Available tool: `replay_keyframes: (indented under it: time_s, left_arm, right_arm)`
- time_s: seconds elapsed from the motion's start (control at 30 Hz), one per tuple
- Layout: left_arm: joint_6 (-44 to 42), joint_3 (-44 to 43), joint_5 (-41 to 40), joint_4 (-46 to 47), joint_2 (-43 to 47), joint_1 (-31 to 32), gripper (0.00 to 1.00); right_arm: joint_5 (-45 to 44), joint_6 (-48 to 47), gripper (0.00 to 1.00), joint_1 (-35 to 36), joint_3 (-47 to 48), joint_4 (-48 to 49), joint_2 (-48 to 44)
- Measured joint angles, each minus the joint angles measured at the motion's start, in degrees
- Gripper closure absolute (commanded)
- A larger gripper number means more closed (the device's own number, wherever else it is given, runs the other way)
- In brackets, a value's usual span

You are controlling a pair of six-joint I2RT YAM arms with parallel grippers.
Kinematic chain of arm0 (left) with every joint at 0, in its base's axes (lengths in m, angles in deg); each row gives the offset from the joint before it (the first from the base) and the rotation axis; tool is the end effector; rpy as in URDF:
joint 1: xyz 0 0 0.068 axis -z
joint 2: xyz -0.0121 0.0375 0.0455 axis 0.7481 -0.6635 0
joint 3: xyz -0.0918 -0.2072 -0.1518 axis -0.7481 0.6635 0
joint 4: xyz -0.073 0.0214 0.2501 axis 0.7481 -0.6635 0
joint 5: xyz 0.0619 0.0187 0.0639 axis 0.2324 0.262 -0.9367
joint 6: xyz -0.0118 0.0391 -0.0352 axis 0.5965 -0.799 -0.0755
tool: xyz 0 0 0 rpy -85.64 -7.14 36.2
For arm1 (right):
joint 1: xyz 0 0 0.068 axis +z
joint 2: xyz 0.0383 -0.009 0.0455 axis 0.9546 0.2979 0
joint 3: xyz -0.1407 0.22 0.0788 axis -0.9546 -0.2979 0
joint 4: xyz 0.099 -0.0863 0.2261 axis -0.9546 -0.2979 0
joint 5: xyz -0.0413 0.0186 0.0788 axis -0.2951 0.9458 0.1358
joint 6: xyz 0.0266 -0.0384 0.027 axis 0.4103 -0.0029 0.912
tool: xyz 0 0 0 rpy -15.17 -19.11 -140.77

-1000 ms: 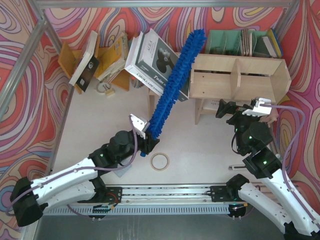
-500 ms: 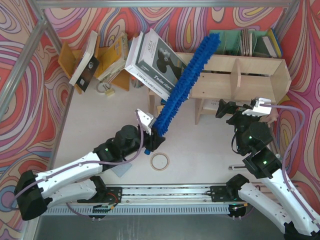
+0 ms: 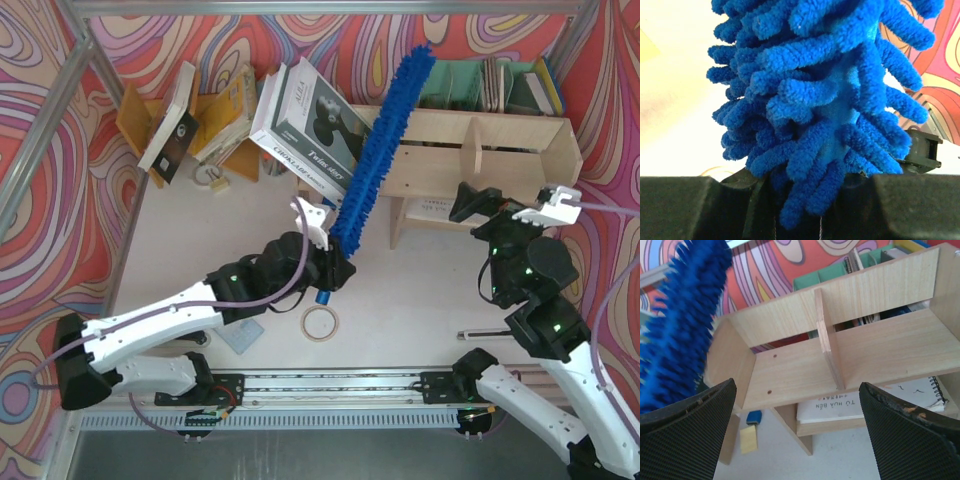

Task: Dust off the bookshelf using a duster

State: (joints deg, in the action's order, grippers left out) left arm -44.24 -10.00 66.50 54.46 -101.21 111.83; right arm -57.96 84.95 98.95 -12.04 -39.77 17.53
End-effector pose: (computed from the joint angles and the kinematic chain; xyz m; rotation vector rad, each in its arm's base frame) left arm 0.1263 -0.2370 0.3516 0.3796 1.9317 -0.9700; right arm 0.1104 0.0318 0.4289 0.3537 1.3434 0.1569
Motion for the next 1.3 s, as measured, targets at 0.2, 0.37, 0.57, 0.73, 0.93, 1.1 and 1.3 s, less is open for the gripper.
replay_keyframes:
  time_s: [0.2, 0.37, 0.57, 0.73, 0.93, 1.1, 1.3]
  left_arm:
    - [5.07, -6.45, -2.75, -6.14, -6.88, 3.63, 1.00]
    - [6.62, -12.44, -4.39, -9.77, -11.72, 4.07, 1.00]
    - [7.21, -23.04, -4.39, -14.29, -19.98, 4.09, 1.00]
    - [7.28, -31.95, -4.22, -17.20, -27.34, 3.80, 1.00]
    - [5.92, -37.83, -1.01, -17.86, -32.44, 3.98, 1.00]
    - [5.25, -38.88, -0.55, -18.53, -32.65, 4.22, 1.00]
    - [3.74, -44.68, 1.22, -20.33, -34.60, 4.87, 1.00]
  right_arm:
    - [-3.52, 4.28, 0.01, 0.00, 7.28, -6.29, 3.93]
    - [-4.48, 6.64, 0.01, 0.00, 7.98, -9.70, 4.94]
    - [-4.72, 7.76, 0.01, 0.00, 9.16, -11.72, 5.05]
    - [-5.60, 7.37, 0.01, 0.00, 13.81, -12.85, 5.29]
    - [-6.62, 5.60, 0.01, 0.00, 18.99, -12.98, 4.66]
    - [-7.02, 4.68, 0.01, 0.00, 20.06, -12.92, 4.22]
    - [-7.06, 4.11, 0.01, 0.00, 20.09, -12.94, 4.24]
